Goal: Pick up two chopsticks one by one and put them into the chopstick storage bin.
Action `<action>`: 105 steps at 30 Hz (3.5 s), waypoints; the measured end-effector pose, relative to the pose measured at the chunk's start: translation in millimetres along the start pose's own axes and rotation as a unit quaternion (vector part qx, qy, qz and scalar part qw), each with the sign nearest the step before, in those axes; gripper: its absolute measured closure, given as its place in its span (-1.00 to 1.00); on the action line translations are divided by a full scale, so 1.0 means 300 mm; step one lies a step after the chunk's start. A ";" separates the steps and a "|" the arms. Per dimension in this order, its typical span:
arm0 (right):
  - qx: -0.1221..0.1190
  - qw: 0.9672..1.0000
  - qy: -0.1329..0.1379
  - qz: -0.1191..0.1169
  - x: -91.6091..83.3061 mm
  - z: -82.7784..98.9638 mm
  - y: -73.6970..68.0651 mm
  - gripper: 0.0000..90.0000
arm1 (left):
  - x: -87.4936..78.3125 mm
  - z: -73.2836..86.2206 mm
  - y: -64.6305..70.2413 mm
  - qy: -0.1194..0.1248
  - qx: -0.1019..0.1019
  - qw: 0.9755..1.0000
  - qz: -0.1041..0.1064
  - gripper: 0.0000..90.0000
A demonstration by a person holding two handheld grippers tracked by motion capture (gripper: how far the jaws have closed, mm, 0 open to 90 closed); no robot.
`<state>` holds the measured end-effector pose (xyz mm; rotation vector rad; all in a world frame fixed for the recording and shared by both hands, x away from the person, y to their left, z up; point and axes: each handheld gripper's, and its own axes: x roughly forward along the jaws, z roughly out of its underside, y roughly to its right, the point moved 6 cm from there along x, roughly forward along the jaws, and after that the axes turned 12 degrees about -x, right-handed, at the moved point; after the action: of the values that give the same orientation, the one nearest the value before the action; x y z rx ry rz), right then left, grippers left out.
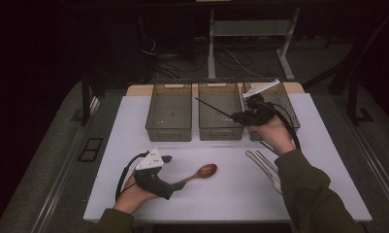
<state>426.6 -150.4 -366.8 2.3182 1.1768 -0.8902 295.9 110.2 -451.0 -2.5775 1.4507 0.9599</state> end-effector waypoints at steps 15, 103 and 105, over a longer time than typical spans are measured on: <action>-0.002 1.000 -0.016 0.001 0.141 -0.129 -0.039 0.91 | 0.002 -0.001 0.003 -0.001 -0.001 1.000 -0.001 -1.00; -0.001 0.999 0.010 -0.036 0.173 -0.221 -0.063 -0.17 | -0.004 -0.003 0.008 0.003 0.005 1.000 0.007 -1.00; -0.003 0.999 0.010 -0.037 0.142 -0.195 -0.057 -0.18 | -0.004 -0.002 0.008 0.003 0.002 1.000 0.008 -1.00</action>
<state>452.8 -81.7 -355.0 2.2962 1.2795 -0.8906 293.8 109.6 -449.2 -2.5730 1.4744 0.9498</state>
